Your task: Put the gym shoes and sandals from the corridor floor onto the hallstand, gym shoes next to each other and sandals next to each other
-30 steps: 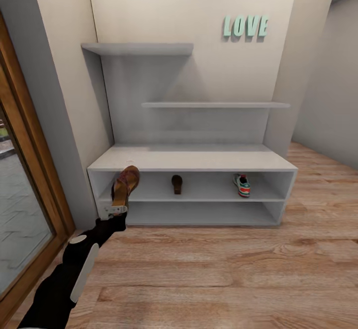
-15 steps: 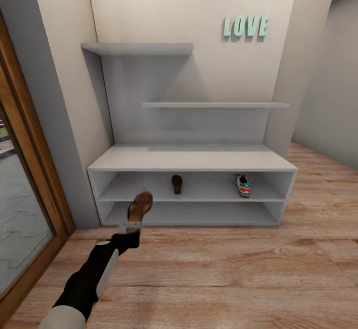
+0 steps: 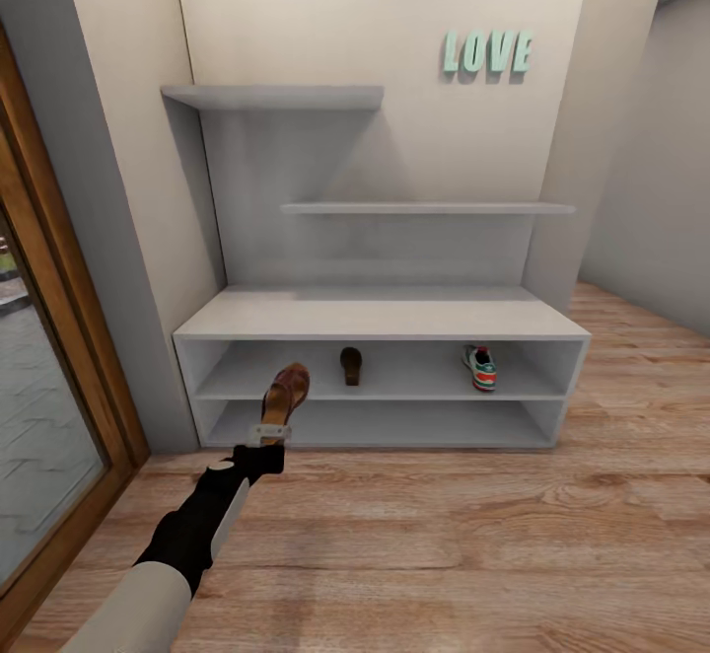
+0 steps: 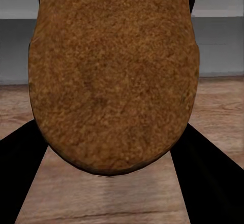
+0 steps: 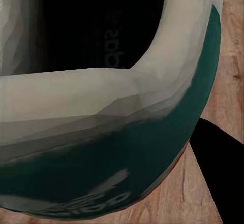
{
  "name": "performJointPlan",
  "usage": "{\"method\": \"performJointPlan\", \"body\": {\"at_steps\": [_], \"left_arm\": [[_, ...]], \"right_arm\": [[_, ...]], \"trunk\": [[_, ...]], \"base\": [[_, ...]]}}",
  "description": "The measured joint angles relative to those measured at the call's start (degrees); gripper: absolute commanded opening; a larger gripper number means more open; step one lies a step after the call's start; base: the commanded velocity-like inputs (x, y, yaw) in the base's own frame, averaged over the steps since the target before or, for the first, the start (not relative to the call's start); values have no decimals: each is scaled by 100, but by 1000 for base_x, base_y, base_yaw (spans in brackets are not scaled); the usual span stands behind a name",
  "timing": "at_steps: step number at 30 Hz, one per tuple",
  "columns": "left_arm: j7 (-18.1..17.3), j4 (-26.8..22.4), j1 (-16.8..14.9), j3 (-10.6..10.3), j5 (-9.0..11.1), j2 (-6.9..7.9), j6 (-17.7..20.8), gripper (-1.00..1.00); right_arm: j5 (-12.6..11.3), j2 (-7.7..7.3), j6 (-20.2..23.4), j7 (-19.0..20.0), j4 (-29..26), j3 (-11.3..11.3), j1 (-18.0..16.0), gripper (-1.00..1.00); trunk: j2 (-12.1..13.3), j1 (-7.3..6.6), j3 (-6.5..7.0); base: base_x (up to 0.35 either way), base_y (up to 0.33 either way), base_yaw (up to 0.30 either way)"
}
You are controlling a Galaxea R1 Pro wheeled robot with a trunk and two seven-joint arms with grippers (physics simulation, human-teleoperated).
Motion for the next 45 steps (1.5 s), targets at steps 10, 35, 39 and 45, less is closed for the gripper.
{"method": "performJointPlan", "body": {"at_steps": [10,35,39,45], "left_arm": [[-1,33,0,3,30,-4,-151,-100],[1,66,2,27,32,13,-482,-100],[1,60,2,28,26,13,-501,-100],[1,56,2,20,24,12,-594,-100]], "right_arm": [[6,4,3,-4,1,17,2,-100],[8,9,3,-5,2,19,2,-100],[5,23,-10,-10,1,19,3,-100],[3,55,-6,-5,-6,29,2,-100]], "trunk": [[0,0,-16],[-32,62,-769],[-36,70,-841],[-37,72,-863]], "base": [[0,0,0],[0,0,0],[0,0,0],[0,0,0]]}}
